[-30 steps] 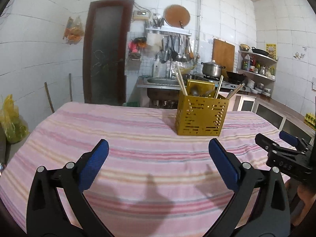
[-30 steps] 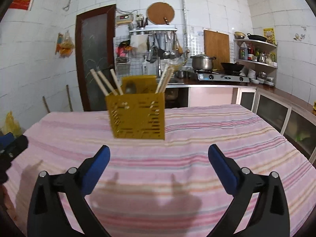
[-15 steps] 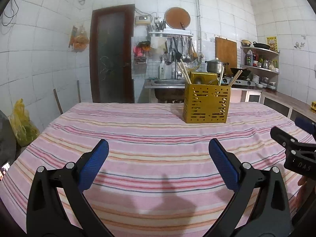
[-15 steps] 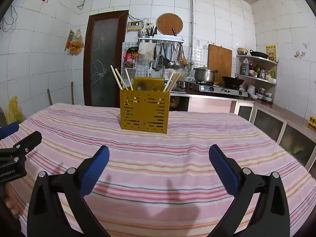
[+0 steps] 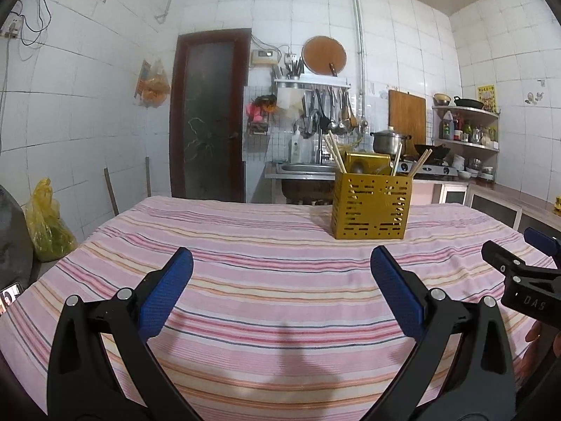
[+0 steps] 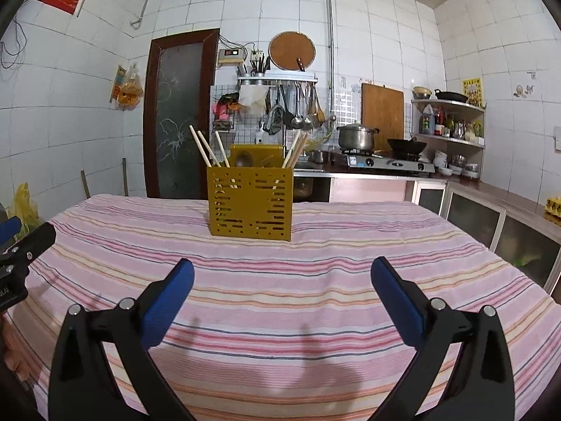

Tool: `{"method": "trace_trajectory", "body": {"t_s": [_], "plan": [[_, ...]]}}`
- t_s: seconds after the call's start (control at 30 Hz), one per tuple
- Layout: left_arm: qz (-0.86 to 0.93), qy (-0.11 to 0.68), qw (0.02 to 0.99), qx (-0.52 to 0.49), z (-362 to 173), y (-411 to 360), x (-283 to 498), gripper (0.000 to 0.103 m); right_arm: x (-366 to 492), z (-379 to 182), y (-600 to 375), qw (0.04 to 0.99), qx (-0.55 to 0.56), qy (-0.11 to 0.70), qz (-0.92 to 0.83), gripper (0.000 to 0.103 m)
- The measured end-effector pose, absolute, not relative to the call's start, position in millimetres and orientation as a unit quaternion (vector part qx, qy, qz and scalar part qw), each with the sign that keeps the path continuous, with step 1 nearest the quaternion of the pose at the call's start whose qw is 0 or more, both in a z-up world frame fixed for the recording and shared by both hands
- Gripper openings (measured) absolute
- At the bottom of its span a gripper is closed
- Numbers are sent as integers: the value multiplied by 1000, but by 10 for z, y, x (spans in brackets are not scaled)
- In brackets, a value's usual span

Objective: Organize utensils

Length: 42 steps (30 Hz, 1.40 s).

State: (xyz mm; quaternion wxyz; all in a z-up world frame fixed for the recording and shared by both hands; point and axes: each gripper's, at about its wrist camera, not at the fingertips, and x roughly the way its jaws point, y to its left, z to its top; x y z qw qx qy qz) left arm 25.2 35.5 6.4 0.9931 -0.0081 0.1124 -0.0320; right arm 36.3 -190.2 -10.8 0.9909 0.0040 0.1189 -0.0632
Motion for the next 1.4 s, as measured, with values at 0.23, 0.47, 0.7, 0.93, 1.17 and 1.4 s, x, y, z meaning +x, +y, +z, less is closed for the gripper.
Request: {"method": "trace_trajectory", "body": {"t_s": [0.23, 0.47, 0.7, 0.93, 1.17, 1.4], "plan": [[-32, 101, 994, -9, 84, 367, 208, 98, 332, -112, -1928, 991, 11, 114, -63, 99], [-32, 103, 994, -10, 83, 371, 211, 98, 321, -110, -1930, 991, 12, 115, -62, 99], [-33, 108, 994, -3, 70, 354, 227, 98, 333, -103, -1927, 991, 12, 114, -64, 99], [-34, 110, 993, 4, 58, 328, 237, 98, 331, -112, -1909, 992, 8, 111, -66, 99], [-34, 111, 993, 5, 57, 324, 237, 98, 328, -113, -1905, 991, 9, 112, -66, 99], [-36, 113, 993, 3, 39, 330, 243, 98, 326, -103, -1887, 991, 6, 111, -68, 99]]}}
